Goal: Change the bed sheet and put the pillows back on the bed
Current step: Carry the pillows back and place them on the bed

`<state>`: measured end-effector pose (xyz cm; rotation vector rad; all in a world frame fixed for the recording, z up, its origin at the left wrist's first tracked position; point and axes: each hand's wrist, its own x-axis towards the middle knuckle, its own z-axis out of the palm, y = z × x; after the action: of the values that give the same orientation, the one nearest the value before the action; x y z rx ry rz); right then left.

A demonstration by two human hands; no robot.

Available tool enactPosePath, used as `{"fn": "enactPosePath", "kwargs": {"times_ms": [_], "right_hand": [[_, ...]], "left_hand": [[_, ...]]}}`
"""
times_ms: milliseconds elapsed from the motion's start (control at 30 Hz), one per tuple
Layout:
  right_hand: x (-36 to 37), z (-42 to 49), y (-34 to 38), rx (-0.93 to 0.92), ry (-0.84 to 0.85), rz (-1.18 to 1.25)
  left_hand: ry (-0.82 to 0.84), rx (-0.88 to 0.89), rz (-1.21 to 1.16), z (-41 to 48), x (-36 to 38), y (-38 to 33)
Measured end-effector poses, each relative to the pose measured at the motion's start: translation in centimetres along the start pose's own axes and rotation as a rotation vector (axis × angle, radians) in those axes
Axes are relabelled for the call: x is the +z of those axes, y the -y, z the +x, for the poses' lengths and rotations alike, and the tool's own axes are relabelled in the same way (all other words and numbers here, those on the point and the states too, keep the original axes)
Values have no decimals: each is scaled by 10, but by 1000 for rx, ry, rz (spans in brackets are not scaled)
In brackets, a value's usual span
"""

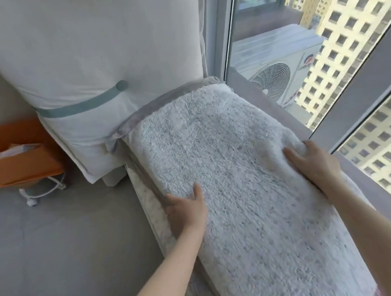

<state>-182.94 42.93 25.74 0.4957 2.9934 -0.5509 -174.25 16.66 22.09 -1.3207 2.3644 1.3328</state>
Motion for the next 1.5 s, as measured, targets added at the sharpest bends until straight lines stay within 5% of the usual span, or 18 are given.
{"fn": "enactPosePath", "kwargs": {"times_ms": [200,433,733,933,1167,1500], "right_hand": [[-45,-72,60,-157,-330,-36],[-80,-187,158,-295,-451,219],[-6,-349,315,-514,-186,345],[73,-403,417,-594,-23,426],[135,-392,555,-715,91,469],[204,-324,773,-1123,288,371]], "left_hand": [[-30,-18,-205,-21,-33,-7],[-54,-48,-498,-25,-135,41],[-334,-12,-674,-4,-365,192],[-664,-33,-519,33,-483,258],[-830,-87,-557,138,-577,270],[-1143,-246,-598,281,-676,240]]}}
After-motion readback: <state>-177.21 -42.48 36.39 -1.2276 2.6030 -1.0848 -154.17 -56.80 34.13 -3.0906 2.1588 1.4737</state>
